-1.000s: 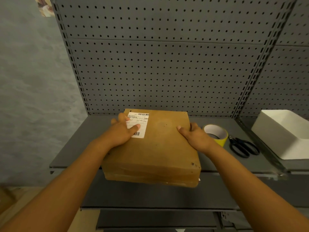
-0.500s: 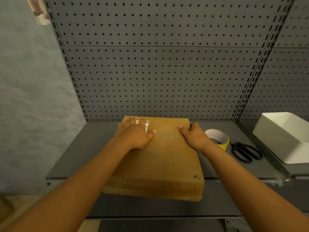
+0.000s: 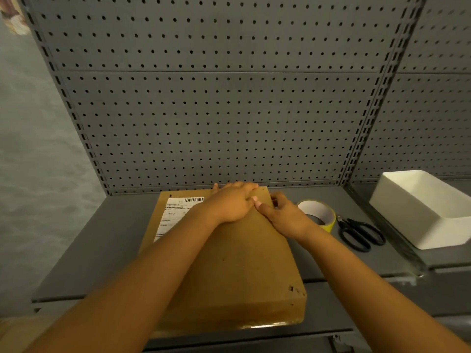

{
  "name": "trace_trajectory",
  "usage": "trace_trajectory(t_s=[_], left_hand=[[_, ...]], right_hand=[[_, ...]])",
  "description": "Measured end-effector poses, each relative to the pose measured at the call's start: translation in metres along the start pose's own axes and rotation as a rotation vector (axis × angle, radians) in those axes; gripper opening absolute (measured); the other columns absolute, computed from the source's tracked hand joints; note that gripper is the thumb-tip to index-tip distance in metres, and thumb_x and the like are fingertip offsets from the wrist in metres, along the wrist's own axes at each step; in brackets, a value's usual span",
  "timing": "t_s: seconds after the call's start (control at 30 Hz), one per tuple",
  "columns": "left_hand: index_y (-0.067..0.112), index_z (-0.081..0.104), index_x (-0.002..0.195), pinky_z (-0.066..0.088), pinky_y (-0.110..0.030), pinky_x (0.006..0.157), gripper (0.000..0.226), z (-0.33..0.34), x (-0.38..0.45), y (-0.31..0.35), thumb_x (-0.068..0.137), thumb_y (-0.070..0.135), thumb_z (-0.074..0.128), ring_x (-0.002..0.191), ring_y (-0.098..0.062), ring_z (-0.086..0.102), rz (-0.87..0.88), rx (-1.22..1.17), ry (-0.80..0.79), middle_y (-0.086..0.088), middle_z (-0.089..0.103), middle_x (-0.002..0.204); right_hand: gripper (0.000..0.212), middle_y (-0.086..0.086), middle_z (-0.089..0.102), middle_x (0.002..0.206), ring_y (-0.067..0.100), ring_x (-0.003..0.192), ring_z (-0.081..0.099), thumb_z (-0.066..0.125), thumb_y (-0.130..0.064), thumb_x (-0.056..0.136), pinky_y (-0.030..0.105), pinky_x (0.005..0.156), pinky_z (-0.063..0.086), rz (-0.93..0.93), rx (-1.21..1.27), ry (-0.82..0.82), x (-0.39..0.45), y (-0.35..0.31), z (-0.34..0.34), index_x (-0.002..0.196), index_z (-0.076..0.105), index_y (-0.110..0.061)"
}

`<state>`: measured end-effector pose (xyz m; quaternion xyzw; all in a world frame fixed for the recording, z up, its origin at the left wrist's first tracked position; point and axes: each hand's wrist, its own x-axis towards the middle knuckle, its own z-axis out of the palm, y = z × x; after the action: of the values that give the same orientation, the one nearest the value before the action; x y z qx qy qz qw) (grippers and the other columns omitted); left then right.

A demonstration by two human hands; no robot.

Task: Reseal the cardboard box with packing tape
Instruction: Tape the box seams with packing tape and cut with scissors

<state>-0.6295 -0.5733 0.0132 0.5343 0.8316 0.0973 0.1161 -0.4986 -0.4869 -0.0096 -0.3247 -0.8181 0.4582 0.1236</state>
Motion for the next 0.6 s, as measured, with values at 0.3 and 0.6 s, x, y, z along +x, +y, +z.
trace_trajectory(t_s=[0.3,0.6], left_hand=[[0.034,0.016,0.150,-0.003,-0.053,0.117,0.048,0.004,-0.004,0.000,0.103,0.043,0.019,0.146,-0.022,0.014,0.013,0.026,0.008,0.001,0.019,0.158],[0.034,0.016,0.151,-0.002,-0.053,0.117,0.049,0.005,0.000,-0.002,0.103,0.043,0.020,0.145,-0.022,0.015,0.002,0.041,0.000,0.001,0.019,0.158]], right_hand=[[0.037,0.013,0.058,0.095,0.028,0.086,0.056,0.046,-0.045,0.094,0.036,0.071,0.047,0.175,-0.165,0.240,0.049,-0.006,0.007,0.097,0.053,-0.008],[0.040,0.012,0.062,0.105,0.032,0.095,0.059,0.040,-0.048,0.097,0.039,0.080,0.048,0.165,-0.198,0.331,0.046,-0.003,0.012,0.102,0.056,-0.012]])
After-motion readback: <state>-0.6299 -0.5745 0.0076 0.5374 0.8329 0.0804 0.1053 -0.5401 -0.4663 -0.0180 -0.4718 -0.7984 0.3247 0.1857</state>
